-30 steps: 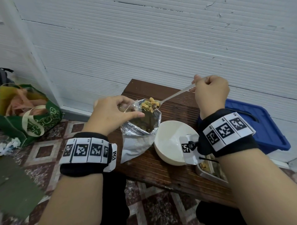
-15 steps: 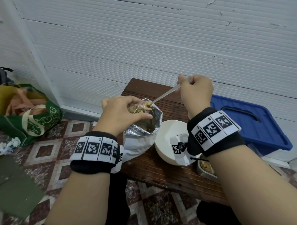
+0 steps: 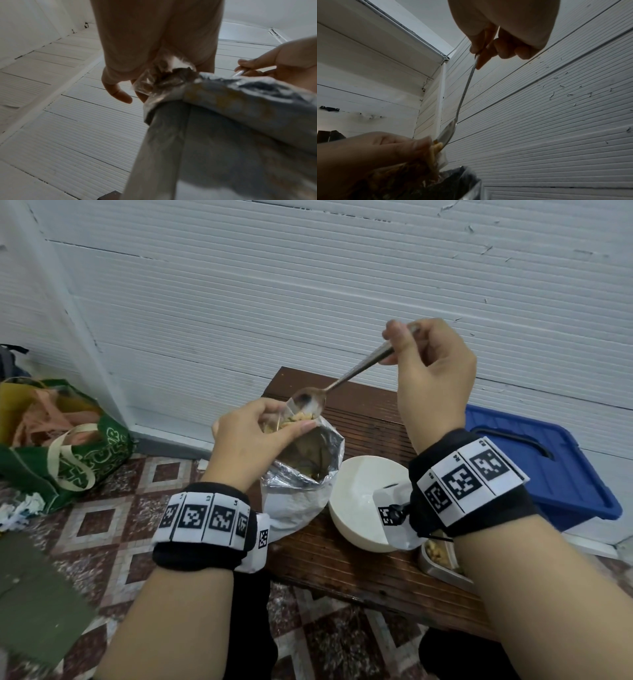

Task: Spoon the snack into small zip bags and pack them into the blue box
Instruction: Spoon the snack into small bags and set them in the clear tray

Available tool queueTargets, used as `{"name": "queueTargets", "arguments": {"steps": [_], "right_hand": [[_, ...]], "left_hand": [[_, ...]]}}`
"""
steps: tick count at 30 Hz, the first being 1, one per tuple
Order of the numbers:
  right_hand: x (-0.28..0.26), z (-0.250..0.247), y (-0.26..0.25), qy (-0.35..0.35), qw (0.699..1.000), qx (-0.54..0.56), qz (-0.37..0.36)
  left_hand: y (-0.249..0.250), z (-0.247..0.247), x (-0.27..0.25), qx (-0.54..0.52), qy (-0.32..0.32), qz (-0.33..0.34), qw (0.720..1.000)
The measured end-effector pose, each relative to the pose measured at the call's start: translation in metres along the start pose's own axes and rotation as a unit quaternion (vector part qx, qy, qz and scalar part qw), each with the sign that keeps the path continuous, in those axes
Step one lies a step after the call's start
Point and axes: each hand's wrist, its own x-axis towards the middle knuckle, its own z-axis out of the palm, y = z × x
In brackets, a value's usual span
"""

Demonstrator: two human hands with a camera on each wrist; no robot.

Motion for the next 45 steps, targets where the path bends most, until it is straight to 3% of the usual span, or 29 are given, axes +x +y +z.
{"name": "queueTargets", "arguments": {"steps": [5,8,13,16,19,21,26,32,37,45], "right_hand": [[0.004,-0.007,0.007,0.061,0.998,-0.006,0.007],[0.000,-0.007,0.018,0.053,0.997,-0.045,0.009],[-0.027,0.007,0.032,-0.116,0.982,-0.144,-0.034],[-0.047,0.018,0.043,-0.221,0.942,-0.223,-0.116],[-0.063,0.024,0.053,-0.278,0.916,-0.250,-0.146],[-0.068,0.025,0.054,-0.272,0.928,-0.227,-0.116],[-0.061,0.025,0.052,-0.192,0.968,-0.142,0.072],[-0.040,0.010,0.054,-0.067,0.968,-0.109,0.217],[-0.028,0.001,0.056,-0.029,0.960,-0.108,0.258],[-0.004,-0.016,0.038,0.024,0.967,-0.143,0.212]], "left_hand": [[-0.001,-0.004,-0.001,-0.029,0.005,-0.012,1.000],[0.001,-0.005,-0.002,-0.034,0.009,-0.012,0.999],[0.003,-0.005,-0.002,-0.027,0.000,-0.018,0.999],[0.005,-0.005,-0.003,-0.018,0.002,-0.020,1.000],[0.004,-0.004,-0.002,-0.009,0.003,-0.019,1.000],[0.004,-0.003,-0.002,0.000,0.005,-0.015,1.000],[0.005,-0.004,-0.002,0.008,0.001,-0.009,1.000],[0.004,-0.007,-0.002,-0.006,0.002,-0.007,1.000],[0.004,-0.014,-0.003,-0.014,0.005,-0.004,1.000],[0.000,-0.026,-0.003,0.004,-0.026,0.003,1.000]]}}
